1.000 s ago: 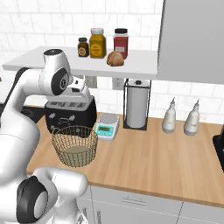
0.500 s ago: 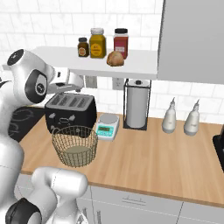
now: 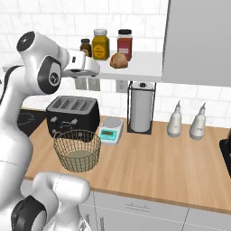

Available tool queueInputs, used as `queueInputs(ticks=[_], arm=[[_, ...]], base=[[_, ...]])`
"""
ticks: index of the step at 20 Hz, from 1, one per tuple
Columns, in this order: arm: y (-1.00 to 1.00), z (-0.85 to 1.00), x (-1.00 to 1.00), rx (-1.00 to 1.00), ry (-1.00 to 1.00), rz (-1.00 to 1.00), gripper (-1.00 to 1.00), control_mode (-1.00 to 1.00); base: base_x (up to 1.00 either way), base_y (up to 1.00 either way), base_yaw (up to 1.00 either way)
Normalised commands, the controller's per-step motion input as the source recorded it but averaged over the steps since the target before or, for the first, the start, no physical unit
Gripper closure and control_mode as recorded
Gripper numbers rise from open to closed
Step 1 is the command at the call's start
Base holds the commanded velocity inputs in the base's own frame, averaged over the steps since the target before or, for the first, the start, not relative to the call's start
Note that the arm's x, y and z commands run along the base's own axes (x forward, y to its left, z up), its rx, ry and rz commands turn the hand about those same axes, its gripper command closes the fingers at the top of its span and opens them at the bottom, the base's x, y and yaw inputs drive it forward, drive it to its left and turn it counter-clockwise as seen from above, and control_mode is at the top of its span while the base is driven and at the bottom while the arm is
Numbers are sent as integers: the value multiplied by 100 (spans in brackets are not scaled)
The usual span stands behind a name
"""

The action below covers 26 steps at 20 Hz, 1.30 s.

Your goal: Open the cabinet, pick up the bread from the cabinet and place it in the basket. Then move the basket to the dining counter.

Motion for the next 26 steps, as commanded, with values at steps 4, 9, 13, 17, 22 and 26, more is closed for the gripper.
queueInputs(ticks=[4, 9, 13, 17, 22, 26], arm=[[-49, 40, 48, 17, 0, -2, -100, -100], [-57, 12, 65, 23, 0, 0, -100, -100], [-57, -1, 79, 15, 0, 0, -100, -100], [-25, 1, 90, 8, 0, 1, -100, -100], [-1, -7, 84, 5, 3, 9, -100, -100], [0, -9, 58, 1, 0, 8, -100, -100]], base=[[0, 0, 0], [0, 0, 0], [0, 0, 0], [0, 0, 0], [0, 0, 0], [0, 0, 0]])
